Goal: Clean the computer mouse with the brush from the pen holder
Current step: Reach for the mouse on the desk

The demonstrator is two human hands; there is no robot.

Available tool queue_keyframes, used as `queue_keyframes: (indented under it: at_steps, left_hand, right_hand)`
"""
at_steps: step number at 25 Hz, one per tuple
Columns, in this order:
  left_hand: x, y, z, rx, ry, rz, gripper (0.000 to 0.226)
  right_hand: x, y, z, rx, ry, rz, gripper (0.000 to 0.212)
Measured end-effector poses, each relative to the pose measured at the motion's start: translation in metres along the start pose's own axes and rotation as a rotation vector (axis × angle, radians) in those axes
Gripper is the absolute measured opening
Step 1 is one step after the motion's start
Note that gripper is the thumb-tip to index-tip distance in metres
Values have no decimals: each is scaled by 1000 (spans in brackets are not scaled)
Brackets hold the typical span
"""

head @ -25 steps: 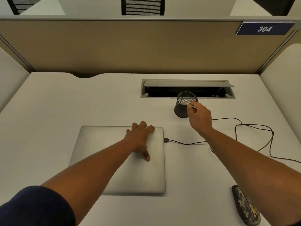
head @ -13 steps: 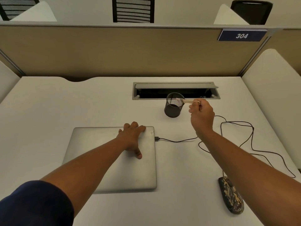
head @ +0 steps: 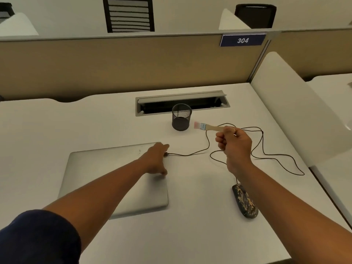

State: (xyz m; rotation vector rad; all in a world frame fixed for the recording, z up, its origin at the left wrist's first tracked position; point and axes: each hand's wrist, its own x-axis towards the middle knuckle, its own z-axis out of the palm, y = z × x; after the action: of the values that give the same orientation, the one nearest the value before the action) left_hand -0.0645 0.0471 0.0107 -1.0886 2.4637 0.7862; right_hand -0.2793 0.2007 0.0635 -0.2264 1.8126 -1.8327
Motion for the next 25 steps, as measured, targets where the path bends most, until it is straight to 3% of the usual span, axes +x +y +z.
queue_keyframes:
  at_steps: [10, 18, 21, 25]
  left_hand:
    - [-13, 139, 90, -376, 93, 241, 107]
    - [-20, 183, 163, -470, -30, 297, 149]
    - [-22, 191, 181, -477, 1, 316, 163]
    - [-23, 196, 197, -448, 79, 319, 165]
  right_hand:
    - [-31, 9, -124, 92, 195, 58, 13]
    - [-47, 33, -194, 213, 315, 174, 13]
    - [-51, 44, -212, 243, 333, 219, 12]
    - [-52, 54, -225, 263, 324, 258, 14]
